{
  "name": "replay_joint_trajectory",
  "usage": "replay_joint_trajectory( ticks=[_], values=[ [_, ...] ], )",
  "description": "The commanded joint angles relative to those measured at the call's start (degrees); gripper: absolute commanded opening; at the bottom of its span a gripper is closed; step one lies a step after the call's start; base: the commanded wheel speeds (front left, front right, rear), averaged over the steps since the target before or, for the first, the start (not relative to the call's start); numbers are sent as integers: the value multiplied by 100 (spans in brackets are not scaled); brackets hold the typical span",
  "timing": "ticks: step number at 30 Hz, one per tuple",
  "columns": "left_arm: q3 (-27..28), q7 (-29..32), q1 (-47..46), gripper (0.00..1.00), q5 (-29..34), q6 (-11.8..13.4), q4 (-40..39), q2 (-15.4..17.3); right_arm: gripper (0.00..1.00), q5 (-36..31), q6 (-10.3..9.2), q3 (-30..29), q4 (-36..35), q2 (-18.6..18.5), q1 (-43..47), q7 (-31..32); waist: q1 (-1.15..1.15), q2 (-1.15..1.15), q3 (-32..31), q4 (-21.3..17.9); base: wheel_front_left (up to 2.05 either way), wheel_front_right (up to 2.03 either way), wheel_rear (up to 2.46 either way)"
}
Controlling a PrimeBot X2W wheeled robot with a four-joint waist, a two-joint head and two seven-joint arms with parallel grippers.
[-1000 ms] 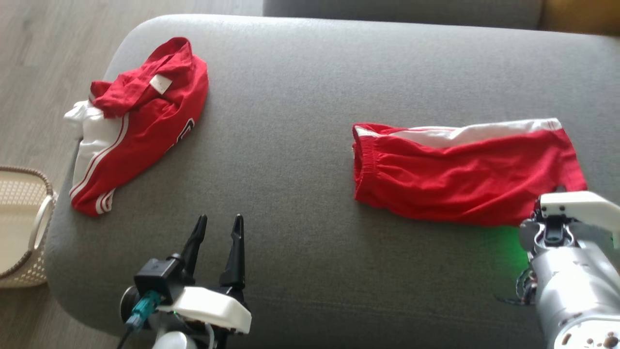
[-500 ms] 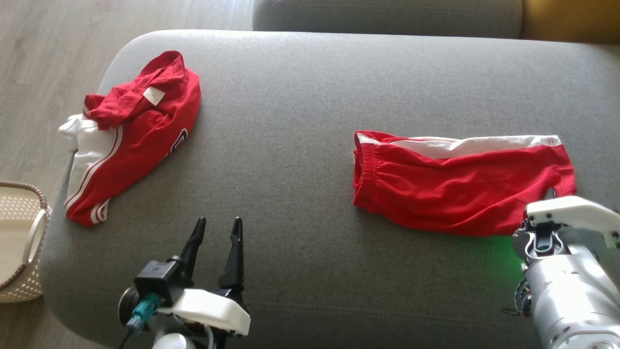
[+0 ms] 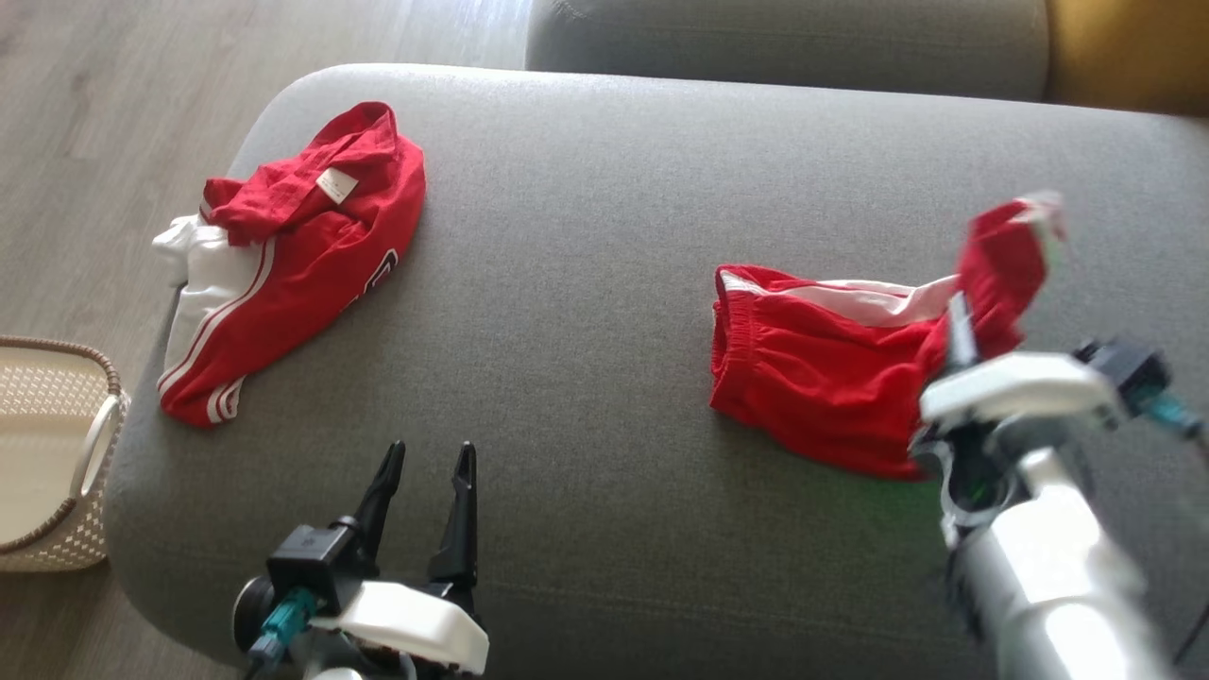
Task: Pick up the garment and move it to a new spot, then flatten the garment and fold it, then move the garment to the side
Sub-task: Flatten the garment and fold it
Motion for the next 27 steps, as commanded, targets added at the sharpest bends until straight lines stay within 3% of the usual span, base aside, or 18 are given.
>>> replay_joint_trajectory(
  ticks=[1, 6, 13, 27],
  values=[
    [203, -70, -171, 100, 24, -35, -211, 3, 0, 181, -1, 418, -399, 61, 150, -42, 0, 0, 16, 20, 0, 0, 0],
    [190, -70, -158, 100, 24, -22, -242, 3, 0, 528, -1, 1129, -1161, 61, 565, -67, 0, 0, 90, 86, 0, 0, 0],
    [192, -70, -167, 100, 34, -30, -196, 3, 0, 668, -1, 1511, -1712, 61, 847, -70, 0, 0, 115, 171, 0, 0, 0],
    [192, -70, -140, 100, 38, -20, -179, 3, 0, 748, -1, 2068, -1779, 61, 1097, -70, 0, 0, 94, 213, 0, 0, 0]
  ],
)
